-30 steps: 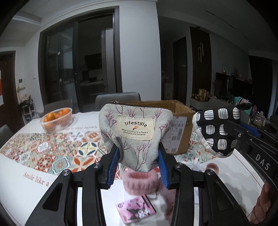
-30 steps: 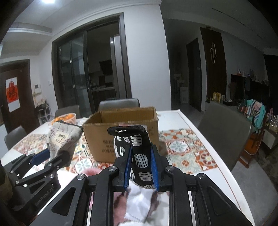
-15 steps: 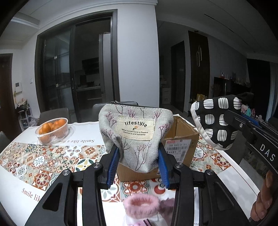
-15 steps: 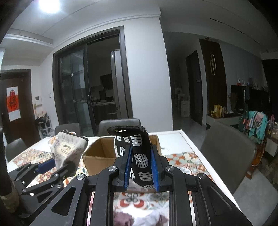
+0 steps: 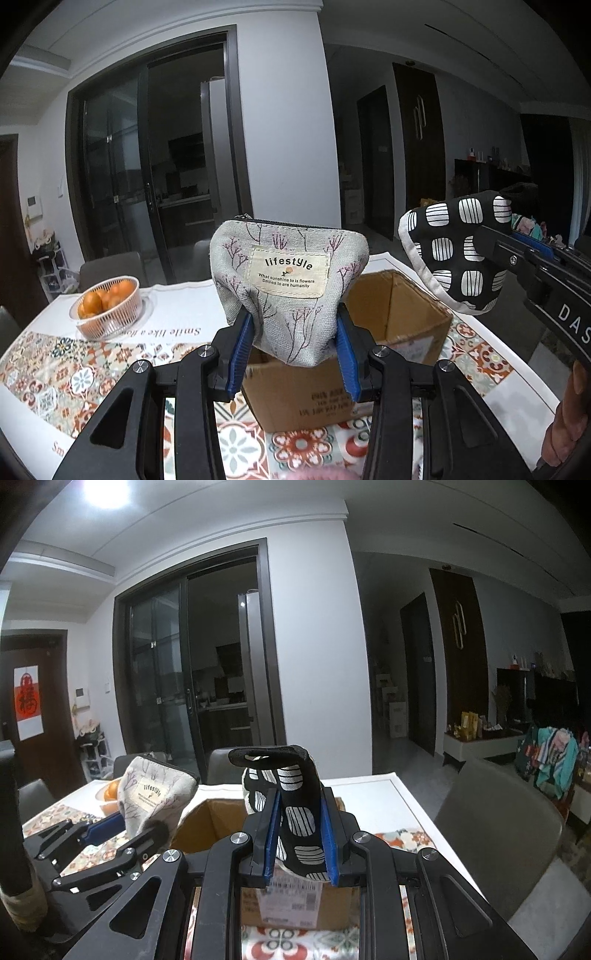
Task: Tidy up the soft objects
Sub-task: 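Carry the grey pouch and slipper up and over the open cardboard box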
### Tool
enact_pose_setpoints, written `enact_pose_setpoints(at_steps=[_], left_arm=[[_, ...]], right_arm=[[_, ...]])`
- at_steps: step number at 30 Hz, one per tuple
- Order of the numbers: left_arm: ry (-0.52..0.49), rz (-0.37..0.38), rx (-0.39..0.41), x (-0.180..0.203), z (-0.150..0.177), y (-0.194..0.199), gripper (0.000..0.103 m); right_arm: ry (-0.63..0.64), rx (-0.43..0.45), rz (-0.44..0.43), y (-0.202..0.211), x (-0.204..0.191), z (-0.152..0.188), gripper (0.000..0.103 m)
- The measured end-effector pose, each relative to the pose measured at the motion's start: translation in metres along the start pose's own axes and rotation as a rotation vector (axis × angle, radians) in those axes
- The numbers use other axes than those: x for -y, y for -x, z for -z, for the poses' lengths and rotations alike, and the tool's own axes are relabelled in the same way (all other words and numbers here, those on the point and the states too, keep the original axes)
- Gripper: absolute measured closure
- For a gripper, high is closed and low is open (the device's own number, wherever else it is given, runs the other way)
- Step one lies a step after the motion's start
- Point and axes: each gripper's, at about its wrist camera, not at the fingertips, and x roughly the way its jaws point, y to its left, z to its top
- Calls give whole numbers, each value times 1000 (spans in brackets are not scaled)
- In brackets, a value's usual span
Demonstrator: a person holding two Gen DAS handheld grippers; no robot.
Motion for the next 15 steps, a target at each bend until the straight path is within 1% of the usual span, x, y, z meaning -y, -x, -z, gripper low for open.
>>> enact_pose_setpoints(at_steps=[5,9,15], left_arm=[[-11,-3,-3,2,-7,-17,61],[-14,9,-20,2,-9,-33,61],[-17,23,-73,7,-5,-61,61]], right_arm=[[1,3,-1,-16,0,-7,81],[-6,-5,-10,-30,2,-8,81],[-8,-41,-25,-53,4,-3,81]])
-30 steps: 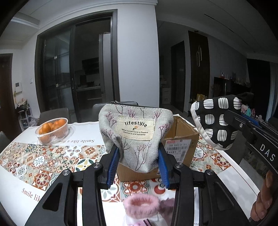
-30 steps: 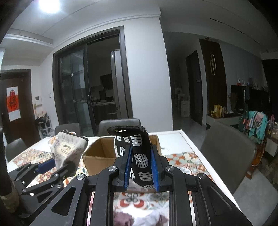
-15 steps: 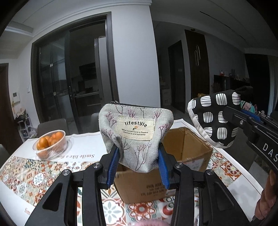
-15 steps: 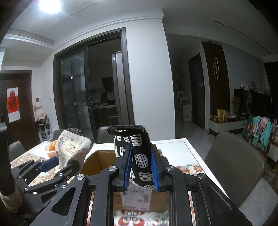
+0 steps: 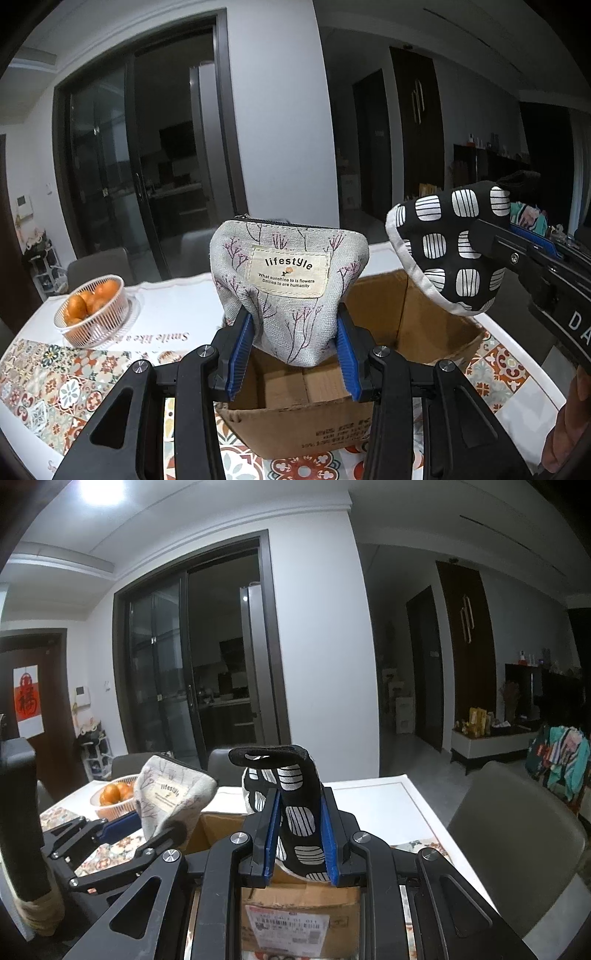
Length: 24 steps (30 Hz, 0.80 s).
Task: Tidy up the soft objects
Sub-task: 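Carry the grey pouch and slipper up and over the open cardboard box, then open both tools to drop the pouch and slipper into the box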
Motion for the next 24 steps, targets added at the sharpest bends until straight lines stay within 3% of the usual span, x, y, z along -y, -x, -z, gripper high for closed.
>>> enact_pose_setpoints(at_steps=[14,19,24], left_arm=[[-25,5,-135,11,16,-44,58],[-19,5,-156,14,20,-48,47],[-23,-14,-139,16,21,-43,39]], right_arm=[[-11,-136,-9,-57,17,17,80],[-29,-171,-6,-66,24,28,79],[-33,-177,4,-67,32,32,62]])
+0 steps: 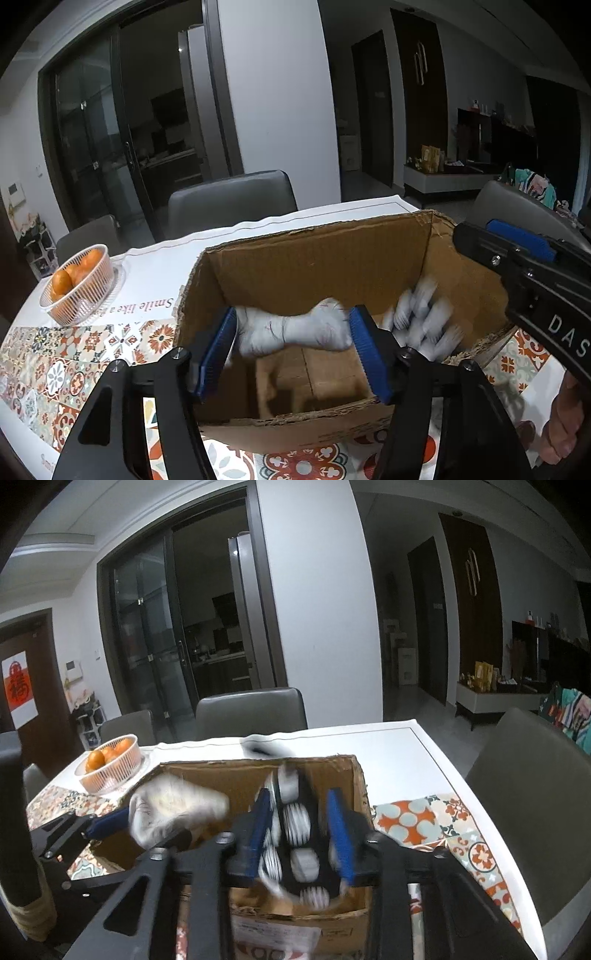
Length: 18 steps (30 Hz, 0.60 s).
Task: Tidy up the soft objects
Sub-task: 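Open both tools to drop the pouch and slipper into the box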
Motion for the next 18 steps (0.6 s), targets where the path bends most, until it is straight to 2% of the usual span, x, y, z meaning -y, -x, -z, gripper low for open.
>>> enact_pose_setpoints(at_steps=[3,15,18], left_arm=[[9,-14,18,-1,2,8,32],[90,-32,81,-15,8,57,32],[100,-46,107,-17,9,77,20]], right_arm=[[16,14,20,6,0,0,62],[3,45,20,42,-1,-1,62],[-6,58,21,55,-4,-2,62]])
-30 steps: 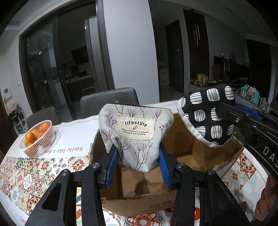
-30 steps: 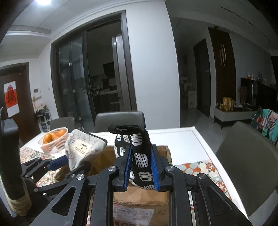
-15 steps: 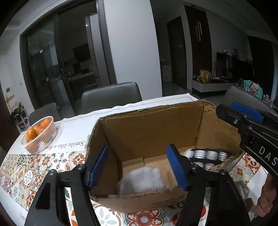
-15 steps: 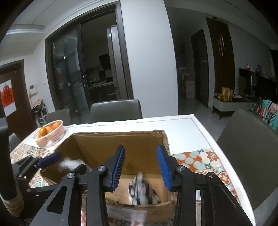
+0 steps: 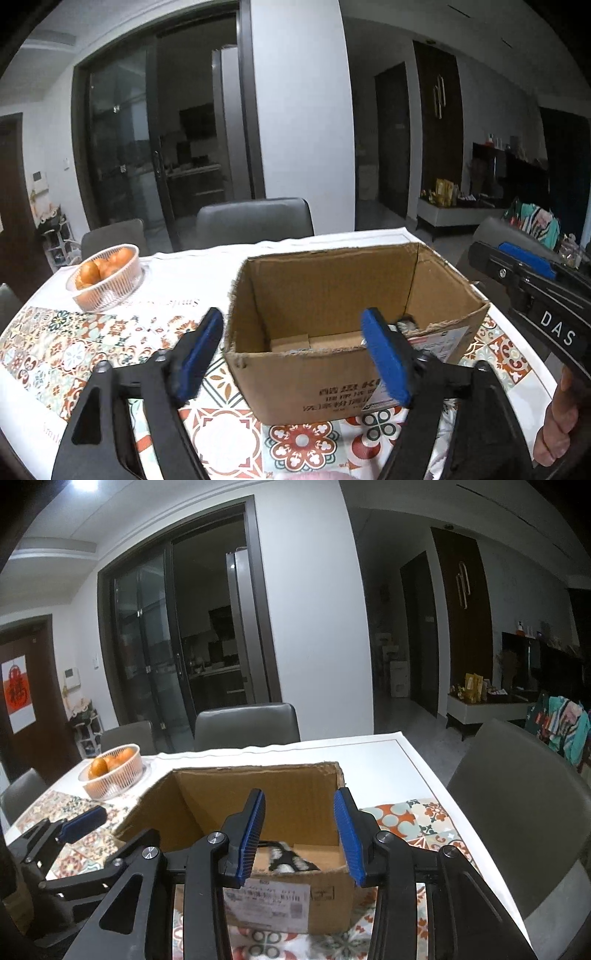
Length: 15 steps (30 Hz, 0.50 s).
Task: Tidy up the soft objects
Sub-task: 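Open both tools to drop the pouch and slipper into the box, then move both tools back toward the remaining items beside the box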
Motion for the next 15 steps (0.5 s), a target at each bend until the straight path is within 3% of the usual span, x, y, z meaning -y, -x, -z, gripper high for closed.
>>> enact_pose_setpoints(at_steps=[15], left_arm=[[20,-72,116,-9,12,85,0]], right_arm=[[-4,57,-7,68,-14,10,49]])
